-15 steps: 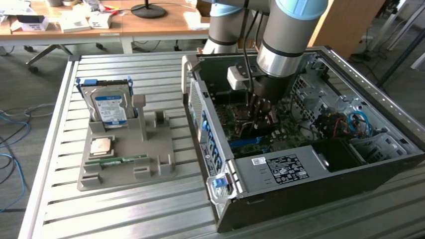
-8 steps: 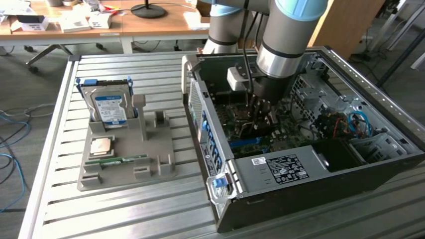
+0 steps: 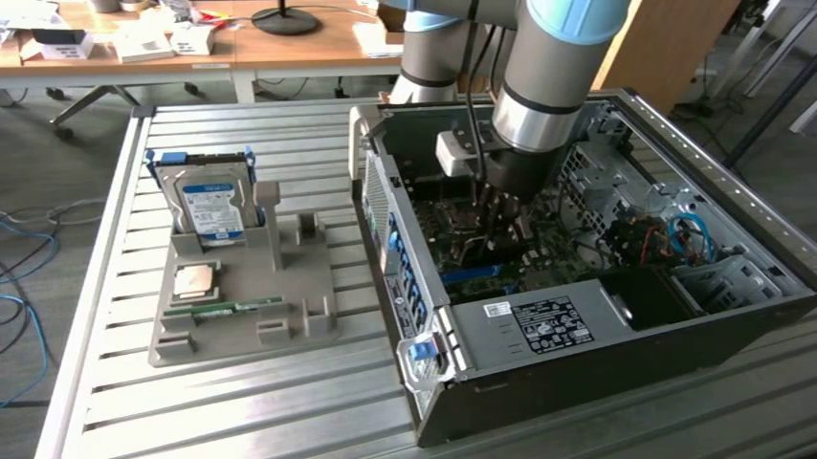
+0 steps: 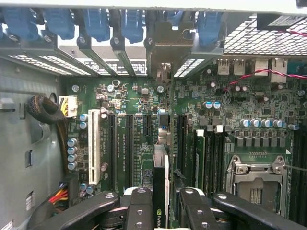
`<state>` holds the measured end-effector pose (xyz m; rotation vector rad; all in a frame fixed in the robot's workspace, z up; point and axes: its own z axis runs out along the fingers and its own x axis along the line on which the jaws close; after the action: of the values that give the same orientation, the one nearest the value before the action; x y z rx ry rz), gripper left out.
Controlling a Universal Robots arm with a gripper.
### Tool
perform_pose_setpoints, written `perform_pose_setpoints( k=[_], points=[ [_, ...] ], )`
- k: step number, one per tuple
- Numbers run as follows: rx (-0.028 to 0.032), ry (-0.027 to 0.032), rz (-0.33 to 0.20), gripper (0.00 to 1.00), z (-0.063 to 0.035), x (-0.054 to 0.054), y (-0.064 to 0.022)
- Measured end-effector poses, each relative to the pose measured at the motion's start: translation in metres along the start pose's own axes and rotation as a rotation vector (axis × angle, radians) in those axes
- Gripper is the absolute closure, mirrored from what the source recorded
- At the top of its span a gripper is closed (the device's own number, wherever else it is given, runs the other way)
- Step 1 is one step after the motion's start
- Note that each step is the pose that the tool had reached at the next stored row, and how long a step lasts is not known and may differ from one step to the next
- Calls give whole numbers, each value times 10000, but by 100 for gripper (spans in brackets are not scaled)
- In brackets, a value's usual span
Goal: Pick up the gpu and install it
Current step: 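Insert the gpu into the slot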
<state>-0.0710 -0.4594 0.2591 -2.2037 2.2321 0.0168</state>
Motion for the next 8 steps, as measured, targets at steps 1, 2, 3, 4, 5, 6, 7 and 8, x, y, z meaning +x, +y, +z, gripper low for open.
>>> perform_pose_setpoints(
  k=[1,2,3,4,5,6,7,8],
  points=[
    [0,0,0,74,4,0,0],
    [-1,1,0,74,6,0,0],
    [0,2,0,74,7,0,0],
    [3,1,1,74,10,0,0],
    [5,0,0,74,13,0,0],
    [6,-1,0,74,16,0,0],
    [6,0,0,74,18,0,0],
    [7,0,0,74,20,0,0]
  ],
)
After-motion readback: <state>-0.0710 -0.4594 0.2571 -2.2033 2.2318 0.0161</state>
